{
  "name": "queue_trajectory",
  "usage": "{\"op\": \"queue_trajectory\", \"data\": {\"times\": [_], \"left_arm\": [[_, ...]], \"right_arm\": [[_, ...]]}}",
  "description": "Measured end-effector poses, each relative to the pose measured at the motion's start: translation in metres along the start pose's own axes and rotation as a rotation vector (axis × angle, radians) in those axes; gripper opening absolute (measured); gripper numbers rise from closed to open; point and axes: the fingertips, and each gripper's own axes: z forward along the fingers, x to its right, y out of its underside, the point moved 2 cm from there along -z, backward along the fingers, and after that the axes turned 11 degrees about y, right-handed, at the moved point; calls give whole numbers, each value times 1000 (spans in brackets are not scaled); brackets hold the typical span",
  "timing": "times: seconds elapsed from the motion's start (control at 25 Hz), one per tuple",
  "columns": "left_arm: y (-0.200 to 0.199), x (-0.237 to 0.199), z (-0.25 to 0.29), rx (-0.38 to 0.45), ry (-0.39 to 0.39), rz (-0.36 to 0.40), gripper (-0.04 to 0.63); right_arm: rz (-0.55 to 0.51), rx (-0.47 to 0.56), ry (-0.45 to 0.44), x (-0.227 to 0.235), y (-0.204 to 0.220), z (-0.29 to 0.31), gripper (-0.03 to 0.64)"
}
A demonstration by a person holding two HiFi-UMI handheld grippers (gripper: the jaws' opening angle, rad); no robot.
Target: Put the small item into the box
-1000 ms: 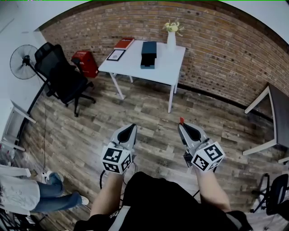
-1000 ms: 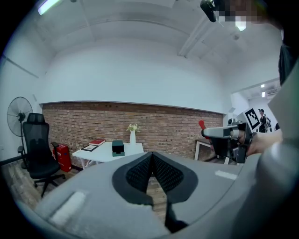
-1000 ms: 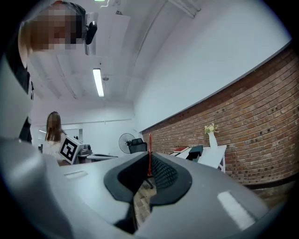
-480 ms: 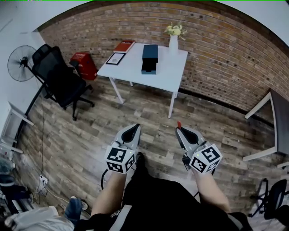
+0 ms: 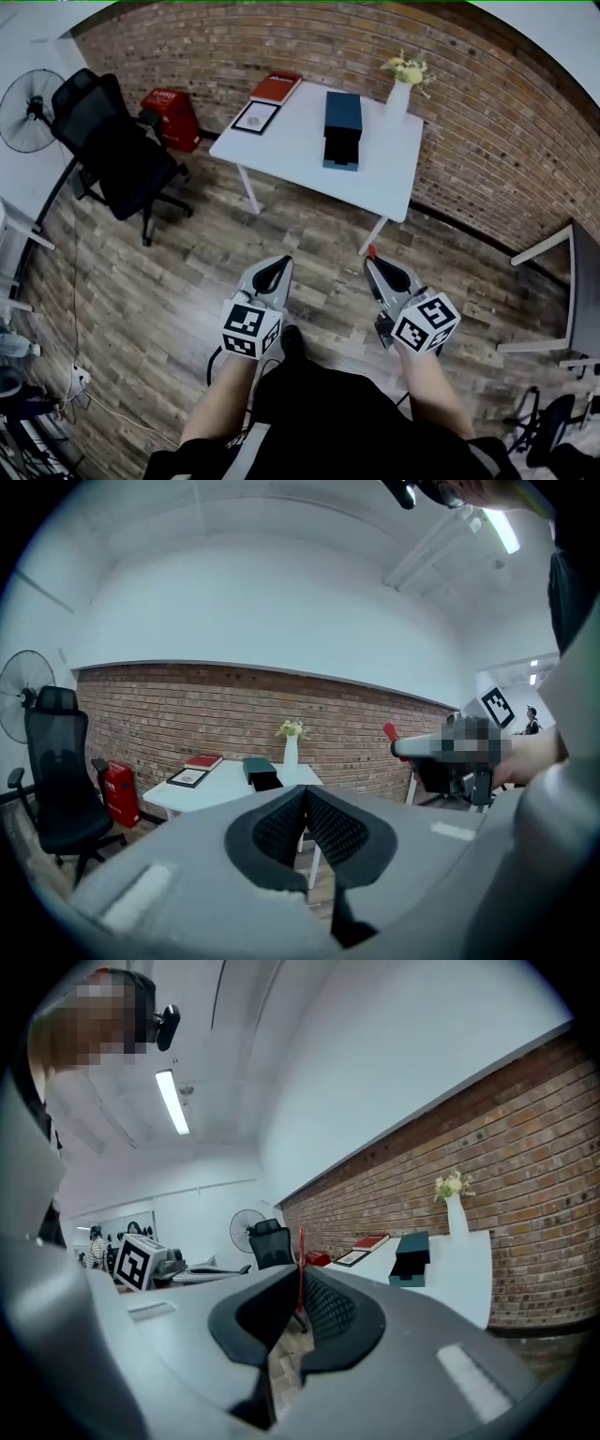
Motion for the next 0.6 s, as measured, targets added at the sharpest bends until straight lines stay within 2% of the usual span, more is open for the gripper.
{"op": "queue_trajectory", "data": {"times": [0.16, 0.32, 0.6], "left_arm": [[-3, -78, 4, -4, -8, -25, 6], [-9, -135, 13, -9, -10, -24, 6], [-26, -184, 34, 6, -22, -56, 7]], "right_arm": [[-10, -21, -5, -13, -7, 74, 15], [-5, -35, -2, -24, -12, 124, 15], [31, -60, 4, -16, -11, 166, 15]]}}
